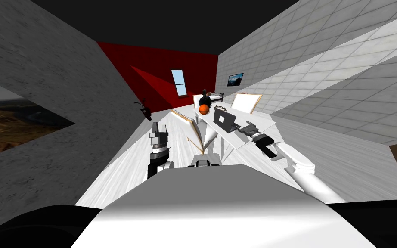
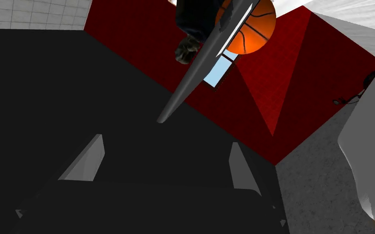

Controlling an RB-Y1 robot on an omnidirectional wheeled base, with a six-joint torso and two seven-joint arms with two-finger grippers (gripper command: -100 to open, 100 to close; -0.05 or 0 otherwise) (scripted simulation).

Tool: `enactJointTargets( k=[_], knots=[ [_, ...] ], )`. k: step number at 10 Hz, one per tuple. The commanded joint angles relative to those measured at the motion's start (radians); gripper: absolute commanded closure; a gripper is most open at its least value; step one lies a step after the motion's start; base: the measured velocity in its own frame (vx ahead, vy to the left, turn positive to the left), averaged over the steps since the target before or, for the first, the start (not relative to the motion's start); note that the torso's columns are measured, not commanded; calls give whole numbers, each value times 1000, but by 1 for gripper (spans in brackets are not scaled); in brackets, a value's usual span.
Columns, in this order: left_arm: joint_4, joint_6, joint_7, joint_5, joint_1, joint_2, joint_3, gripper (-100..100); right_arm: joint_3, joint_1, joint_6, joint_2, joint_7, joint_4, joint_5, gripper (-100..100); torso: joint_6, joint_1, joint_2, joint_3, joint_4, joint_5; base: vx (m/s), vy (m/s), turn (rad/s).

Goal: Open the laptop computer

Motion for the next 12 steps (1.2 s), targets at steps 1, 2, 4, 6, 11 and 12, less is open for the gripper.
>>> enactJointTargets(
  k=[1,2,4,6,11,12],
  knots=[
    [0,0,0,0,0,0,0,0,-10,-37,17,-58,49,66,47,-100,0,0,0,0,0,0,40,97,111],
    [0,0,0,0,0,0,0,0,-13,-46,23,-78,65,84,63,-100,0,0,-1,0,0,0,35,91,113],
    [0,0,0,0,0,0,0,0,-20,-63,33,-112,95,117,92,-100,0,1,0,0,0,0,30,83,82],
    [0,0,0,0,0,0,0,0,-29,-81,45,-149,128,153,126,-100,0,2,0,0,0,0,34,95,98],
    [0,0,0,0,0,0,0,0,-29,-85,45,-184,103,177,111,100,0,-1,1,1,-1,-2,17,25,20],
    [0,0,0,0,0,0,0,0,-23,-85,37,-208,71,196,87,100,-2,-2,-3,-1,-6,-6,3,-35,61]
  ],
)
